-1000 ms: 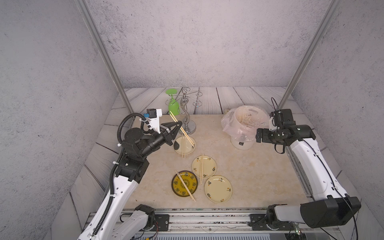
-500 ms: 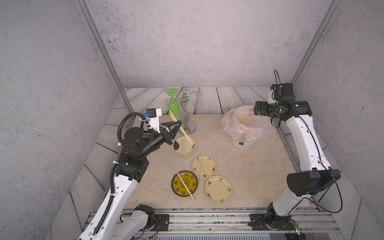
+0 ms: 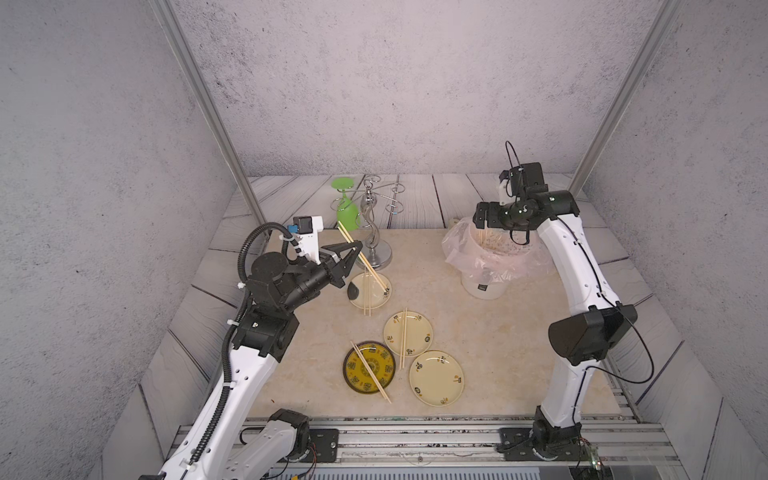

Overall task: Remove the packaging of disposable chopsticks
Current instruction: Place the packet bag in the trash bin.

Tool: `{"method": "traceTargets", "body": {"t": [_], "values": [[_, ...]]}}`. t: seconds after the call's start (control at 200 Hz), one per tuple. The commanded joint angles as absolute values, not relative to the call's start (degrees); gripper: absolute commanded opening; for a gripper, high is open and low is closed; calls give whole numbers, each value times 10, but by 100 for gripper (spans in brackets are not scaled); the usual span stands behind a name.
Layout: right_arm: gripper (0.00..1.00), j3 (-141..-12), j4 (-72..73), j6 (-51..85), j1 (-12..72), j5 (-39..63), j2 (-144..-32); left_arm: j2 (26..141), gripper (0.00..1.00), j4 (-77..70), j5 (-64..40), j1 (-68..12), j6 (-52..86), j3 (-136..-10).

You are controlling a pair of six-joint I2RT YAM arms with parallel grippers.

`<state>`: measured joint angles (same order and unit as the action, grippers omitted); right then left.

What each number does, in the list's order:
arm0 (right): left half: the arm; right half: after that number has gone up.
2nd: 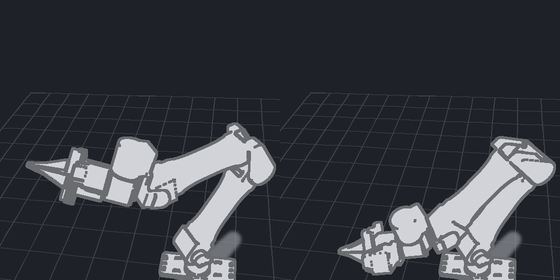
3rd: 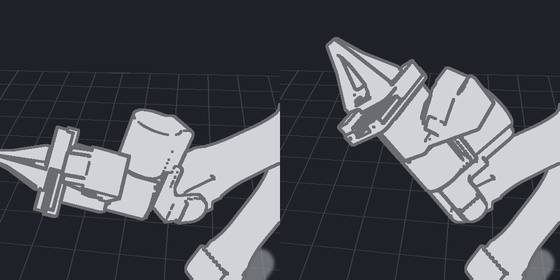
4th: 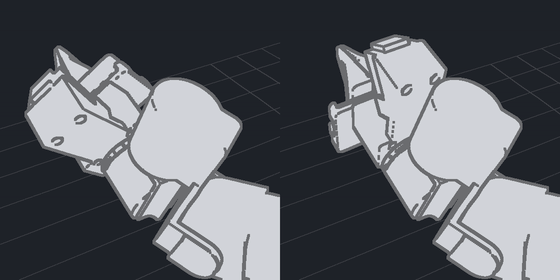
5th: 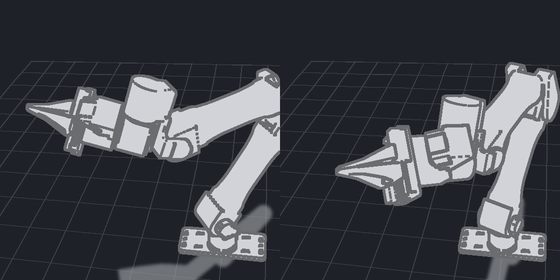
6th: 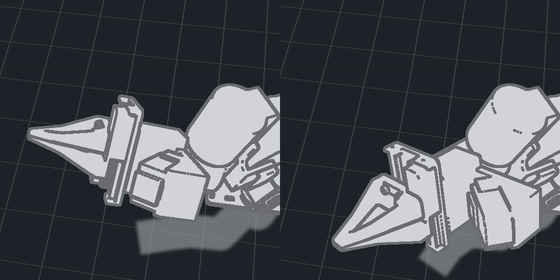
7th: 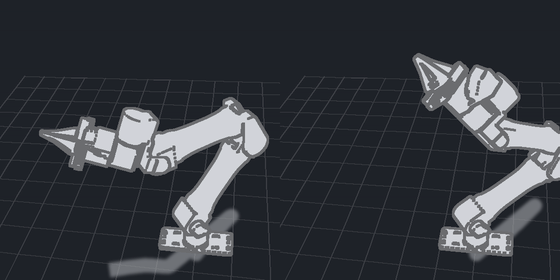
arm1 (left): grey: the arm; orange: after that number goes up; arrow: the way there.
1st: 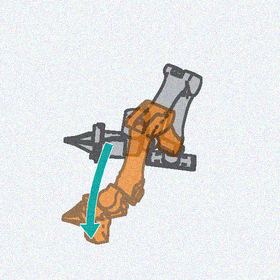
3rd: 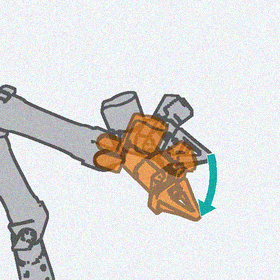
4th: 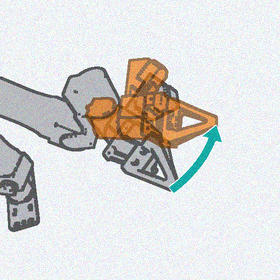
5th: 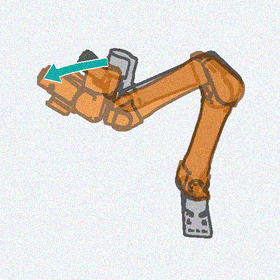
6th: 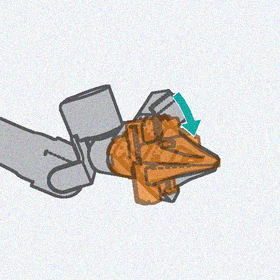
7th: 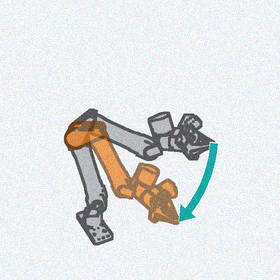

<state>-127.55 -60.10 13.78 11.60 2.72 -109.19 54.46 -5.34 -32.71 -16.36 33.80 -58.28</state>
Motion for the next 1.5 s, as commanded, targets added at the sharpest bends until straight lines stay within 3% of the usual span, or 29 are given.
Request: {"method": "traceTargets", "body": {"t": [0.0,0.17,0.425,0.606,0.771,0.916,1.216,1.396,1.496], "values": [[100,-1272,-561,144,113,33,-1051,547,0,-59,-328,-158,345,-598],[99,-1229,-516,122,117,11,-1005,554,0,-65,-333,-157,350,-597],[99,-1293,-560,106,120,10,-997,568,0,-81,-346,-150,362,-593],[99,-1206,-506,98,161,56,-908,578,0,-88,-358,-148,368,-595],[78,-1017,-352,79,256,190,-771,597,0,-131,-423,-149,402,-599],[66,-914,-265,116,332,314,-739,625,0,-212,-519,-158,453,-604],[55,-869,-210,149,427,351,-773,633,0,-204,-610,-212,432,-625],[49,-861,-181,163,447,396,-792,629,0,-199,-606,-219,424,-624],[36,-852,-167,178,450,401,-796,627,0,-197,-603,-219,423,-624]]}}
